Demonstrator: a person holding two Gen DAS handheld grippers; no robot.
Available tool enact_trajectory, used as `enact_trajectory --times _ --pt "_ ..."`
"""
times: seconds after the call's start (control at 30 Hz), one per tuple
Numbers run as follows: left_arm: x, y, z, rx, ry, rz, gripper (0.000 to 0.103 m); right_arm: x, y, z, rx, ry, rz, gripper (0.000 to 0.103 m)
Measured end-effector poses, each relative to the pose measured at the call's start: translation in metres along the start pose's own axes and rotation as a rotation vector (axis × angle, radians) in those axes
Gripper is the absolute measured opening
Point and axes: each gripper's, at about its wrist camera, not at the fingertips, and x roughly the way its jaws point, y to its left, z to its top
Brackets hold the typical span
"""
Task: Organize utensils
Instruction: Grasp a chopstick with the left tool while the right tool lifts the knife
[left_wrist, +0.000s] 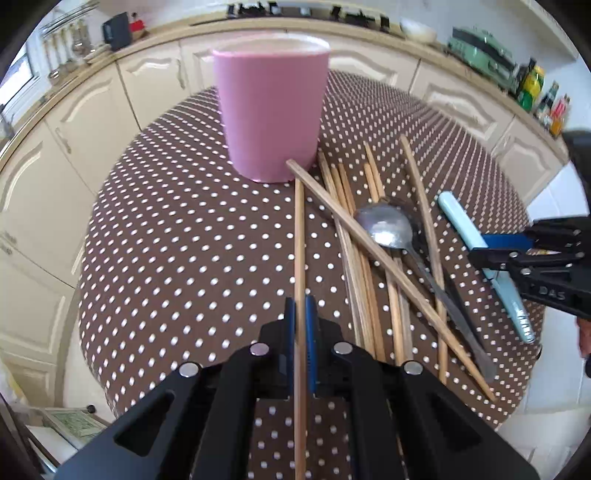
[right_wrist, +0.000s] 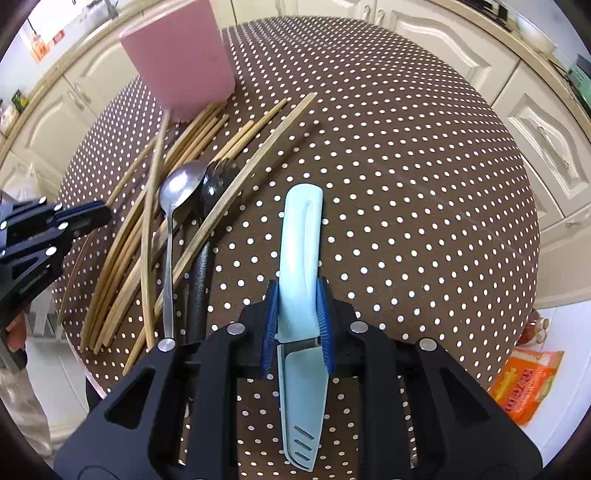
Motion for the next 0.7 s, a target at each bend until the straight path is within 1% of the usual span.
enact_trajectory --times 0.1,0.2,0.27,0.3,0.37,0.43,0.47,0.5,0.57,0.7 --pt "-0.016 0.012 -0.012 -0.054 -0.04 -0.018 0.005 -0.009 -0.007 -0.001 0.028 -0.053 0.031 0.021" --pt "-0.031 0.025 -0.022 -0.105 -0.079 -0.012 0.005 -0.025 -0.012 0.0 0.042 -0.126 0.045 0.021" --pt "-0.044 0.031 -0.032 -0.124 -0.124 -0.014 0.005 -0.04 -0.017 0.001 0.055 -0.185 0.067 0.021" --pt "-0.052 0.035 -0.036 -0.141 -0.153 -0.017 0.005 -0.048 -0.019 0.002 0.057 -0.217 0.066 0.021" --pt "-0.062 0.042 -0.042 -0.189 -0.172 -0.009 0.005 -0.057 -0.021 0.004 0.06 -0.258 0.06 0.021" --pt "-0.067 0.042 -0.035 -0.222 -0.199 0.013 0.005 -0.064 -0.021 0.003 0.068 -0.289 0.079 0.021" --pt "-0.072 0.042 -0.032 -0.231 -0.222 0.041 0.005 -0.069 -0.021 0.003 0.071 -0.311 0.086 0.021" --pt "-0.077 0.042 -0.03 -0.237 -0.246 0.048 0.005 -0.073 -0.022 0.002 0.074 -0.329 0.099 0.021" --pt "-0.089 0.04 -0.026 -0.246 -0.309 0.017 0.005 -0.082 -0.024 0.0 0.076 -0.356 0.117 0.021" --pt "-0.109 0.026 -0.016 -0.209 -0.447 -0.01 0.005 -0.099 -0.027 0.003 0.077 -0.414 0.158 0.021"
